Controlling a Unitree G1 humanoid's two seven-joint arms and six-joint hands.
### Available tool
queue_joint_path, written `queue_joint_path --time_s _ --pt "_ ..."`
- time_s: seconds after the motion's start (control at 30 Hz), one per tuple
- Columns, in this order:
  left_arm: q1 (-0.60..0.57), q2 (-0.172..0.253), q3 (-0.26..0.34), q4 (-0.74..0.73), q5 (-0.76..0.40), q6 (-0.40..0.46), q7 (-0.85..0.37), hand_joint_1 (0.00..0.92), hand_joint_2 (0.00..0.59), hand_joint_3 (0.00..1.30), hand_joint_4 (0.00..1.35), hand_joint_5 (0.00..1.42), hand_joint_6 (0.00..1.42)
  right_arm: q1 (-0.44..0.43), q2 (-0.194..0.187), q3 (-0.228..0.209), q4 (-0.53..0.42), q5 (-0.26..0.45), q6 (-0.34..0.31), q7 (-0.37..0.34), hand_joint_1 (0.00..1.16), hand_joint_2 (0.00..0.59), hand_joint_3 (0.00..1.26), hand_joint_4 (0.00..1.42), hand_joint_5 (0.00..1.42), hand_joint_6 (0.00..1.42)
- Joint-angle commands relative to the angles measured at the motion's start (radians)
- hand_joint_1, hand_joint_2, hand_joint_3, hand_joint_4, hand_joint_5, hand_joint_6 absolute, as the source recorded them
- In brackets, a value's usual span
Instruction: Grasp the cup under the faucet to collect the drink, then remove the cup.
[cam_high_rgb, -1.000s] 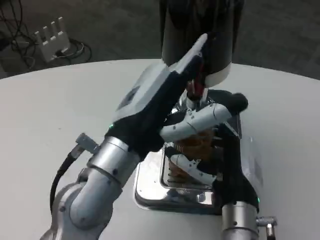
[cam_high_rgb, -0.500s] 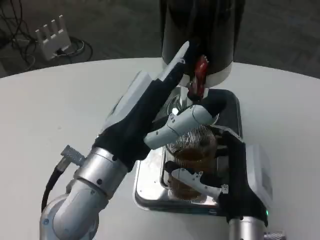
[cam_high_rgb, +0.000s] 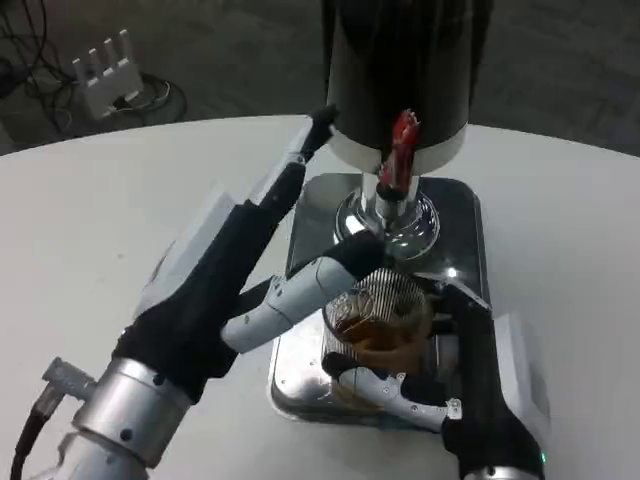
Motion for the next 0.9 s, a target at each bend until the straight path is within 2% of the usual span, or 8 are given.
queue_joint_path --time_s 0.03,0.17,0.47,0.6,0.7,0.9 --pt "0.061 0.017 0.03 -0.034 -0.013 -0.026 0.004 0.0 0.021 0.0 0.0 0.0 0.0 0.049 0.039 0.03 -0.083 -0.028 -0.001 0.0 0.98 0.087 0.79 0.89 1.12 1.3" --pt "0.128 0.029 0.05 -0.042 -0.017 -0.047 0.002 0.0 0.021 0.0 0.0 0.0 0.0 0.09 0.034 0.041 -0.144 -0.034 -0.005 0.022 0.98 0.086 0.79 0.89 1.12 1.32" --pt "0.224 0.104 0.068 -0.028 0.052 -0.153 0.008 0.0 0.021 0.0 0.0 0.0 0.0 0.169 0.021 0.071 -0.226 -0.048 -0.01 0.046 0.97 0.09 0.79 0.89 1.12 1.31" --pt "0.264 0.139 0.083 -0.003 0.098 -0.215 0.018 0.0 0.031 0.0 0.0 0.0 0.0 0.196 0.012 0.077 -0.241 -0.037 -0.012 0.077 0.96 0.091 0.78 0.89 1.12 1.32" --pt "0.297 0.158 0.097 0.007 0.142 -0.252 0.026 0.0 0.034 0.0 0.0 0.0 0.0 0.222 0.009 0.082 -0.255 -0.044 -0.024 0.074 0.97 0.094 0.78 0.89 1.11 1.32" --pt "0.356 0.168 0.1 0.001 0.194 -0.291 0.037 0.0 0.034 0.0 0.0 0.0 0.0 0.257 -0.011 0.096 -0.308 -0.069 -0.036 0.095 0.98 0.083 0.77 0.88 1.1 1.32"
